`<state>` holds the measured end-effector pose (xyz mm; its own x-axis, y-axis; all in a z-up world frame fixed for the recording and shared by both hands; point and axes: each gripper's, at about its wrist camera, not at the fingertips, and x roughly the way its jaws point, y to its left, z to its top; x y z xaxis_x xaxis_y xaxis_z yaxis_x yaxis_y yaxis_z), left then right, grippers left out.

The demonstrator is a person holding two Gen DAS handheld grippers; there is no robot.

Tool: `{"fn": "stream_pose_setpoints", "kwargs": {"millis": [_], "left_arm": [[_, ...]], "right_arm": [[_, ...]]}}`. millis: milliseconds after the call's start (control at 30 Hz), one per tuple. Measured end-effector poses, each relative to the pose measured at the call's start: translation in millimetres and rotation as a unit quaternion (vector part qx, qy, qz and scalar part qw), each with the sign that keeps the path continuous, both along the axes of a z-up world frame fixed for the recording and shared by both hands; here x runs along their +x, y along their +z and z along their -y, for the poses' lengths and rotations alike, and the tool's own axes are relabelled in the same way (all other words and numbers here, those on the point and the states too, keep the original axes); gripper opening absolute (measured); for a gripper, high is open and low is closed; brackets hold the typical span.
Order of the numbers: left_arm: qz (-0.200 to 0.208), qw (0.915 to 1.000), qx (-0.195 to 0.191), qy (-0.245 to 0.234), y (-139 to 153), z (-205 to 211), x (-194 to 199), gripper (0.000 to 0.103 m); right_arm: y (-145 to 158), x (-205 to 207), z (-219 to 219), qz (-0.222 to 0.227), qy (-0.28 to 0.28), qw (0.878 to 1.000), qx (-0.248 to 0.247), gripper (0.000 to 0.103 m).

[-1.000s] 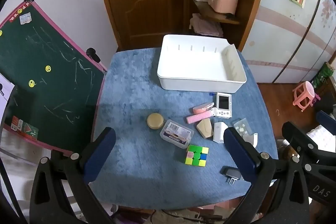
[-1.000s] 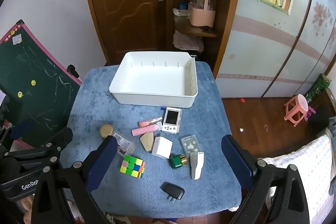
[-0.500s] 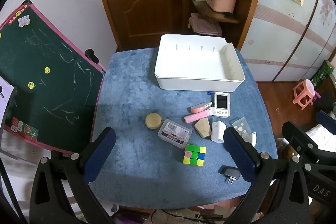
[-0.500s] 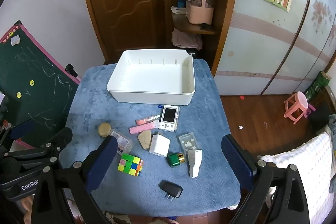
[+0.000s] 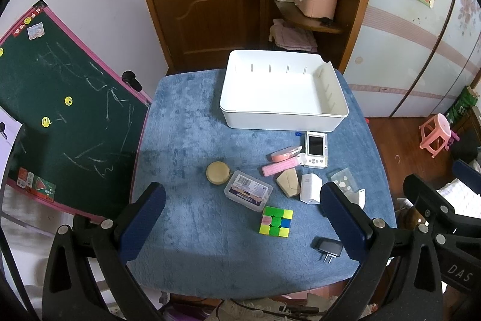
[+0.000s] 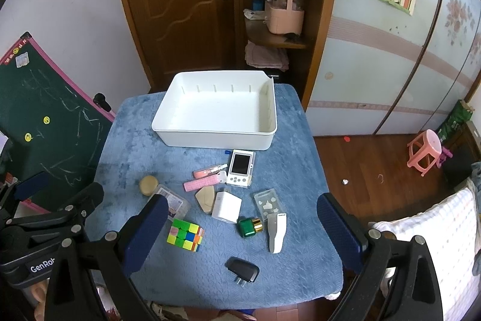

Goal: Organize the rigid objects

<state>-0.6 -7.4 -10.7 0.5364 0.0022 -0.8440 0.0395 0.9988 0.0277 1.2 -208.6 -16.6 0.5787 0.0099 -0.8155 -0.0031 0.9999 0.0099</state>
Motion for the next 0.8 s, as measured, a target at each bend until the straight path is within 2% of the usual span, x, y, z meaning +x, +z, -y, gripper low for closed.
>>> {"fn": "stream_pose_setpoints", "kwargs": {"millis": [800], "left_arm": [[0.001, 1.0, 0.001, -0.001, -0.3, 1.7, -0.2, 0.102]], "right_arm": [[2.4, -4.3, 1.1, -0.003, 0.001, 1.0, 0.006, 0.1]]}}
